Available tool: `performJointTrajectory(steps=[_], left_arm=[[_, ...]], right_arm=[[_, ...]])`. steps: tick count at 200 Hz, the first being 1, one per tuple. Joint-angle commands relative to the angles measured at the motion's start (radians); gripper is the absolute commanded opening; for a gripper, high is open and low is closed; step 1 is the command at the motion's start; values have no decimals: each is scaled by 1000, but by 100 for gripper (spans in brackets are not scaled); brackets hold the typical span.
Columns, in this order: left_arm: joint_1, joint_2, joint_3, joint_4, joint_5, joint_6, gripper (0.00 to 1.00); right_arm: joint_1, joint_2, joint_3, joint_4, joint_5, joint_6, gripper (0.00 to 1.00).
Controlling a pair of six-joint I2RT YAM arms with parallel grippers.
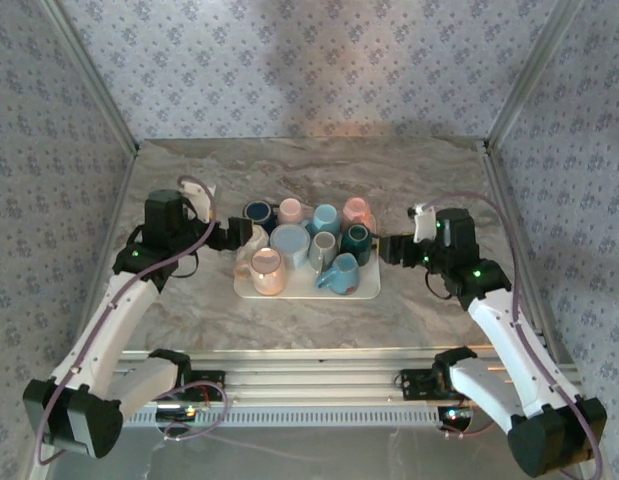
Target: Turn the mug right side up
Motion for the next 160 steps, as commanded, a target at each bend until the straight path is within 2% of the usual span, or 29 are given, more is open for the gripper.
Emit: performJointTrajectory(steps=[1,11,57,78,129,160], left_arm=[[-17,-16,-13,-9,115,-3,99],[-26,-12,-19,-4,125,-12,99],[-87,33,-48,33,171,-34,100],[-112,58,-39,30,215,-31,99],[-144,68,-51,31,207,-31,99],[-145,67,-51,33,204,-31,99]], right_arm=[[64,-11,15,-100,-35,42,67],[108,1,11,-112,-10,70,69],[342,169,102,-215,276,178,82],[363,237,134,-185,299,237,84],[379,383,166,-132,306,347,83],[410,490,217,-134,385,380,87]])
